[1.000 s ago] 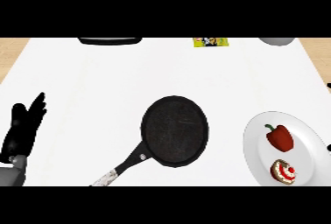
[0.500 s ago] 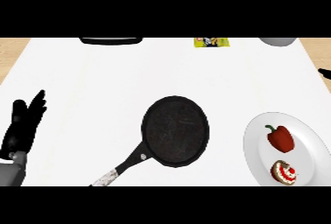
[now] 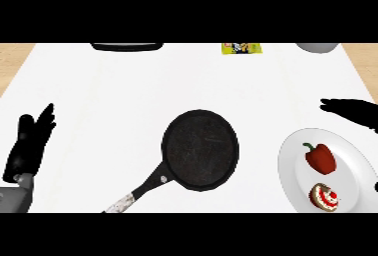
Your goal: Pick the bell pepper from the plate and place it in the pan
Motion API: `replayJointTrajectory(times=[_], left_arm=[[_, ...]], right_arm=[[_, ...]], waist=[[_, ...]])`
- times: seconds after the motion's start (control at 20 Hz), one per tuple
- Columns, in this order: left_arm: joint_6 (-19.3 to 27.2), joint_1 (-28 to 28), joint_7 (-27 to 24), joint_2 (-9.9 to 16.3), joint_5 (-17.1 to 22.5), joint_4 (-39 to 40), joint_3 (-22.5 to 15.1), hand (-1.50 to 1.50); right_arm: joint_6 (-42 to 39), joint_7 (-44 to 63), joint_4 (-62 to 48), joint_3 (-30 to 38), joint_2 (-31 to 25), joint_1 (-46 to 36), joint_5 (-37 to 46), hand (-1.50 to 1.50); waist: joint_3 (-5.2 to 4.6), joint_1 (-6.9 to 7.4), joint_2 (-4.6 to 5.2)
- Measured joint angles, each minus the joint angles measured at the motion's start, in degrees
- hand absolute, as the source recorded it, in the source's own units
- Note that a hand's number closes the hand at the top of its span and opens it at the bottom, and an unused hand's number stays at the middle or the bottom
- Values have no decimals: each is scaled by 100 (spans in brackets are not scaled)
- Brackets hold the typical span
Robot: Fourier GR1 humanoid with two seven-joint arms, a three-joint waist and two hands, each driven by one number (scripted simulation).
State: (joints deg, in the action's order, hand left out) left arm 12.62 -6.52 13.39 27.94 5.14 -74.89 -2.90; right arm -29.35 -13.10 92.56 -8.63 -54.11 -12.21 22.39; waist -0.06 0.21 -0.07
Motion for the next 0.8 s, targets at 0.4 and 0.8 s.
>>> replayJointTrajectory(times=[0.4, 0.8], left_arm=[[-201, 38, 57, -66, -121, -78, 225, 0], [-462, -74, 120, -117, -262, -15, 492, 0]], right_arm=[[122, 91, -8, -301, 476, 374, 1077, -150], [347, 67, -230, -322, 929, 486, 2050, -150]], waist=[[5, -14, 5], [6, -17, 5]])
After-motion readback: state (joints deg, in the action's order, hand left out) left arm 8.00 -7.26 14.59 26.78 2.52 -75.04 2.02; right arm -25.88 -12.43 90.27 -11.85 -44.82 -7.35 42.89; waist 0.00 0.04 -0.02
